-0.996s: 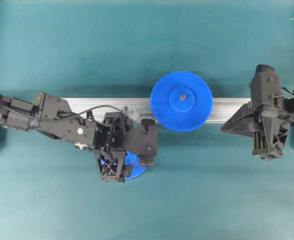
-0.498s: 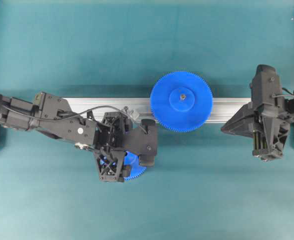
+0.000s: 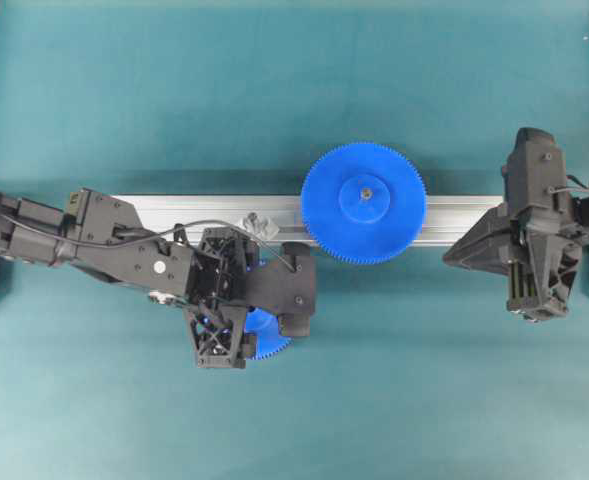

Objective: Insert the small gear onto the shaft.
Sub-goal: 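Lift the blue gear upright with the left gripper, then carry the gear toward the empty shaft beside the large gear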

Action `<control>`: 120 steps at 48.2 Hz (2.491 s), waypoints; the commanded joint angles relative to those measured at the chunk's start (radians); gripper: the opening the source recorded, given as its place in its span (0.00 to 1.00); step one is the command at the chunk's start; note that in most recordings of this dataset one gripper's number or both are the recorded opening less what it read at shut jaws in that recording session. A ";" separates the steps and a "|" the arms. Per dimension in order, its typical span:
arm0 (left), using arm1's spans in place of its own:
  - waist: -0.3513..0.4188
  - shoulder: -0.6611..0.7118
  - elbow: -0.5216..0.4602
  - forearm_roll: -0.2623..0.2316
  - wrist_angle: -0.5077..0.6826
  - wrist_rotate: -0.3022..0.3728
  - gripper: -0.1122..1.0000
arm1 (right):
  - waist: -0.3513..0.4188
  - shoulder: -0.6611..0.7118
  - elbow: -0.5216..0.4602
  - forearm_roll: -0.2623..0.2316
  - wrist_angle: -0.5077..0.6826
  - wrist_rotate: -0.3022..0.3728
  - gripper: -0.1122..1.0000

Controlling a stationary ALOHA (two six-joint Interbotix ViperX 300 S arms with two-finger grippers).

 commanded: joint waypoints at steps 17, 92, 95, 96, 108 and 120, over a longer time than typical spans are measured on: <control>-0.005 -0.029 -0.034 0.002 -0.002 0.002 0.74 | 0.012 -0.005 -0.003 0.000 -0.008 0.009 0.14; 0.192 -0.249 -0.173 0.005 0.284 0.219 0.74 | 0.012 -0.012 0.012 0.000 -0.018 0.041 0.14; 0.199 -0.245 -0.161 0.005 0.258 0.219 0.74 | 0.012 -0.012 0.011 0.000 -0.018 0.041 0.14; 0.202 -0.245 -0.156 0.005 0.250 0.219 0.74 | 0.012 -0.014 0.012 0.000 -0.020 0.041 0.14; 0.216 -0.244 -0.118 0.008 0.201 0.221 0.74 | 0.012 -0.014 0.014 0.000 -0.032 0.041 0.14; 0.225 -0.242 -0.104 0.005 0.196 0.219 0.74 | 0.012 -0.014 0.018 0.000 -0.035 0.041 0.14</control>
